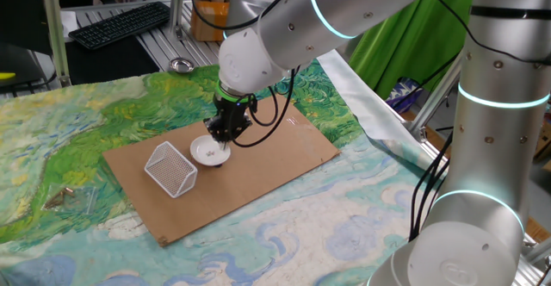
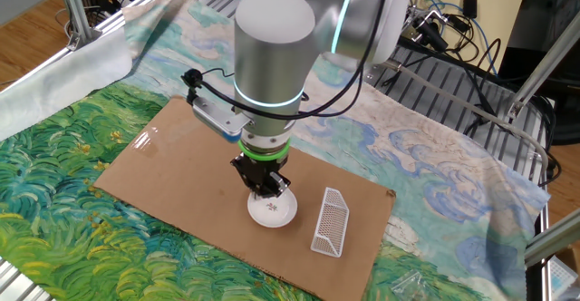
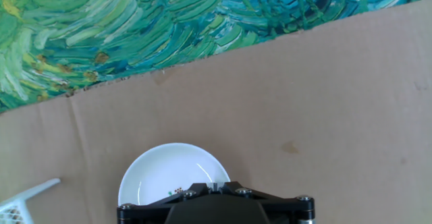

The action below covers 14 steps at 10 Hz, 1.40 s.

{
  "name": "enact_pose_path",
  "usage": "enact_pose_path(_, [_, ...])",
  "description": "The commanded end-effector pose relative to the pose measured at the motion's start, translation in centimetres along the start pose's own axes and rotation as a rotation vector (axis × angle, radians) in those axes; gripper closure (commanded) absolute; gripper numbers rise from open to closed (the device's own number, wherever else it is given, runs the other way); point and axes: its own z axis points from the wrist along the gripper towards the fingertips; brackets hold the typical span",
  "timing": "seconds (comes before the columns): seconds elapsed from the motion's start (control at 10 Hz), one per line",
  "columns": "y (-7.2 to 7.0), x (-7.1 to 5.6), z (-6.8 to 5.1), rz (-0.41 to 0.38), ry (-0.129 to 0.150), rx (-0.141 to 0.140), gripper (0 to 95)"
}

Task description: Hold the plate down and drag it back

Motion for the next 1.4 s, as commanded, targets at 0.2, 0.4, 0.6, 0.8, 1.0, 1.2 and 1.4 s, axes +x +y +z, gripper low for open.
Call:
enact_pose_path(0.2, [-0.8, -0.1, 0.2, -0.014, -0.001, -0.002, 95.0])
enact_pose_path(0.4, [-1.3, -0.1, 0.3, -0.025, -0.004, -0.002, 95.0])
enact_pose_path(0.6, [-2.1, -0.1, 0.4, -0.039, -0.007, -0.003, 95.0])
enact_pose_path(0.8, [-2.6, -0.2, 0.5, -0.045, -0.01, -0.004, 95.0])
enact_pose_path(1.0, [-2.6, -0.2, 0.5, -0.044, -0.009, -0.004, 95.0])
enact_pose_path(1.2, [-2.6, -0.1, 0.4, -0.028, 0.0, -0.019, 95.0])
enact_pose_path(1.4, [-2.2, -0.1, 0.3, -0.001, 0.004, -0.039, 95.0])
